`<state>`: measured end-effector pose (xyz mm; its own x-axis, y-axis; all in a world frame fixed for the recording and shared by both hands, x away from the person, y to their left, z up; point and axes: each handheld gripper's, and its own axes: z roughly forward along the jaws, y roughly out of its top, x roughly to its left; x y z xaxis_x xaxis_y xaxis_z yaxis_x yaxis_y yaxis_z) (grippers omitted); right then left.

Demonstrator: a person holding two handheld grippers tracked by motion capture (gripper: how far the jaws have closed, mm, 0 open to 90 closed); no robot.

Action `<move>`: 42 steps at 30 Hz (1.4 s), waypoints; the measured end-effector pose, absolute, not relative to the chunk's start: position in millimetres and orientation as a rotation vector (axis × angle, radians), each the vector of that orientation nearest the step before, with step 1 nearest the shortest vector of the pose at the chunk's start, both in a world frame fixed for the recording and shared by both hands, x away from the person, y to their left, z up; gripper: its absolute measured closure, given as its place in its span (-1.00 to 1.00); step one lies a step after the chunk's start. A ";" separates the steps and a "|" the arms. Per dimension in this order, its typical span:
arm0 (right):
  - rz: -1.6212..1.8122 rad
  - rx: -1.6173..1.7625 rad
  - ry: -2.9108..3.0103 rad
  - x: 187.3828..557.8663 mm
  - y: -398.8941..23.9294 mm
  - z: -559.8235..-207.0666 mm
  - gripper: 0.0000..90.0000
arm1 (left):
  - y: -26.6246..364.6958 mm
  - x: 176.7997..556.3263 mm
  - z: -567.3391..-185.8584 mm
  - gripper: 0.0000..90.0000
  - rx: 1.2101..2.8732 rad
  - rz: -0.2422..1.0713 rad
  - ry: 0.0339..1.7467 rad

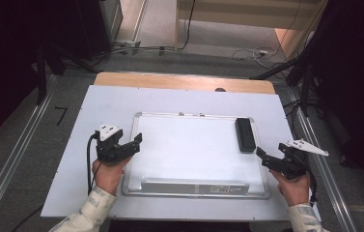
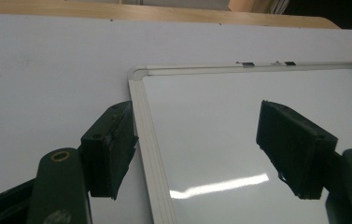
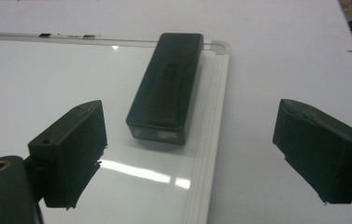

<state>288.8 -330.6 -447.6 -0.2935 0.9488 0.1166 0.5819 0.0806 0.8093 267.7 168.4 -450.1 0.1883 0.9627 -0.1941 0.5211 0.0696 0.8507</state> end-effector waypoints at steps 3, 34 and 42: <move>1.090 1.511 1.901 283.8 -339.6 -446.9 -0.83 | 175.2 261.3 -449.5 -0.37 1.563 0.637 1.463; 1.037 1.531 1.879 273.5 -358.8 -452.8 -0.85 | 220.8 233.8 -455.3 -0.37 1.475 0.723 1.559; 1.025 1.547 1.866 273.9 -364.9 -454.6 -0.85 | 239.3 225.9 -463.7 -0.37 1.468 0.743 1.611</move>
